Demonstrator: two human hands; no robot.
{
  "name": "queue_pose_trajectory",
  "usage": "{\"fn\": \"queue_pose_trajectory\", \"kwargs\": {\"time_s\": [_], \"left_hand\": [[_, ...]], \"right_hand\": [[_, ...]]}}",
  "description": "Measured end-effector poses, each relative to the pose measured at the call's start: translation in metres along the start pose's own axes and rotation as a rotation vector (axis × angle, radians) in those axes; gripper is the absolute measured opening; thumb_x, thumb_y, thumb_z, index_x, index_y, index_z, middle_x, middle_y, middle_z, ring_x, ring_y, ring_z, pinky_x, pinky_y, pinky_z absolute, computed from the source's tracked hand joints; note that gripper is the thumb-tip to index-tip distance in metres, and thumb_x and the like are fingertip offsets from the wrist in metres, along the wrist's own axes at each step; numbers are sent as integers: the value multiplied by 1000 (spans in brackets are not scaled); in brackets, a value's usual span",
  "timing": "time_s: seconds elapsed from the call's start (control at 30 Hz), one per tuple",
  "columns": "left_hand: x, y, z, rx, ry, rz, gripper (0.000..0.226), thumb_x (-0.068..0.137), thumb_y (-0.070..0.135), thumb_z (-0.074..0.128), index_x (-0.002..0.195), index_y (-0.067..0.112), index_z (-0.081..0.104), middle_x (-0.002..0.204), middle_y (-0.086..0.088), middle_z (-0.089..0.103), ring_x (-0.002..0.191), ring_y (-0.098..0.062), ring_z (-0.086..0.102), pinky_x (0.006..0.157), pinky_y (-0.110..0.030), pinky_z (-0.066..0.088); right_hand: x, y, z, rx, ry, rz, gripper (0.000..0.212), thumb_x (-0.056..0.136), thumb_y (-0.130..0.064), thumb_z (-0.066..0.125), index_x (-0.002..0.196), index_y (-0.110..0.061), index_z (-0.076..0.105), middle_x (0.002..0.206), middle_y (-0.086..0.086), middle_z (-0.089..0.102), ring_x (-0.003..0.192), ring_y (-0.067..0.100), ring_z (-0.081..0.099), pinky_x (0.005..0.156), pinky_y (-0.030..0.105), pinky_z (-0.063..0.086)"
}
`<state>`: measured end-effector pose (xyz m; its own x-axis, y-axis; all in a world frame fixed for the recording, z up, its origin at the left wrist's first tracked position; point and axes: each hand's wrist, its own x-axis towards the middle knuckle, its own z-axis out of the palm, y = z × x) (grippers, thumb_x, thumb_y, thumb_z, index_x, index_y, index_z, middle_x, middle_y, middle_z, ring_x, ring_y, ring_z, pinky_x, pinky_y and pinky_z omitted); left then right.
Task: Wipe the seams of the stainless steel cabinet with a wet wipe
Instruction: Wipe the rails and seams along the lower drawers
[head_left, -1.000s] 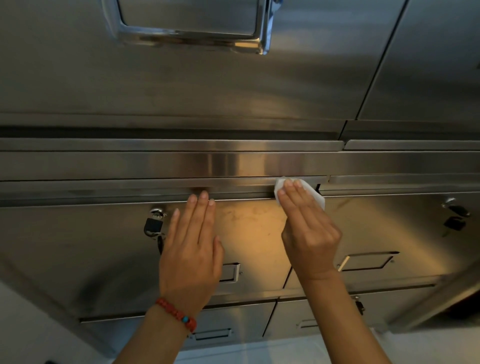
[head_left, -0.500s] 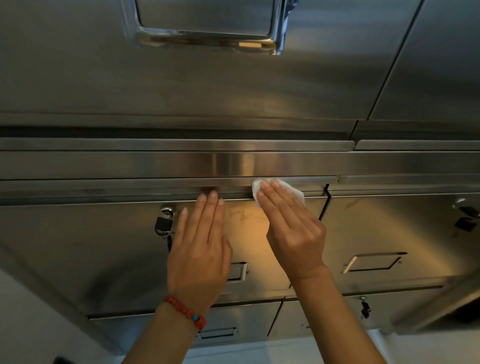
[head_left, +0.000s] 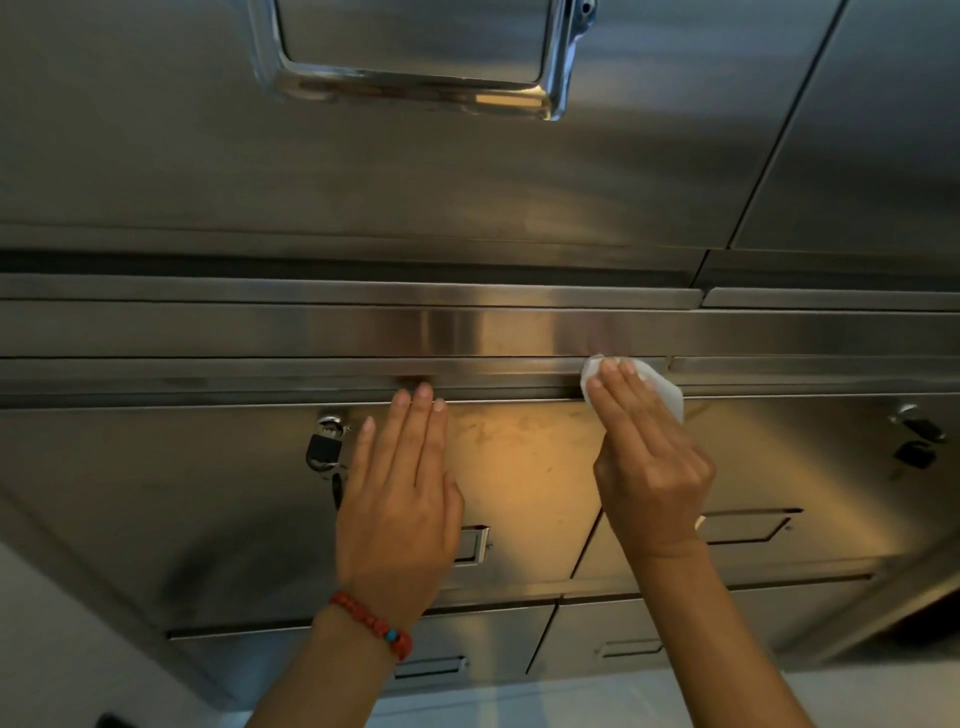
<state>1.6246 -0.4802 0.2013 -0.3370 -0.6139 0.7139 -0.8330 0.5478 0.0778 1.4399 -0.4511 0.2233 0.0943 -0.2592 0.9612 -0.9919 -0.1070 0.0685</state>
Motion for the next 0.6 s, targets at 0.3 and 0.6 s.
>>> {"fn": "queue_pose_trajectory", "kwargs": {"time_s": [0.3, 0.6], "left_hand": [[1, -2, -2, 2, 19, 19, 48, 87, 18, 37, 127, -4, 52, 135, -19, 49, 126, -34, 46, 106, -48, 30], [0, -1, -1, 17, 35, 18, 48, 84, 16, 38, 125, -5, 53, 132, -20, 51, 123, -36, 48, 99, -60, 33]], "right_hand": [[1, -32, 17, 107, -20, -30, 38, 65, 19, 74, 99, 2, 72, 107, 16, 68, 103, 25, 65, 84, 39, 56], [6, -55, 30, 133, -21, -108, 18, 87, 3, 62, 103, 0, 71, 109, 14, 68, 105, 23, 64, 88, 35, 55]]}}
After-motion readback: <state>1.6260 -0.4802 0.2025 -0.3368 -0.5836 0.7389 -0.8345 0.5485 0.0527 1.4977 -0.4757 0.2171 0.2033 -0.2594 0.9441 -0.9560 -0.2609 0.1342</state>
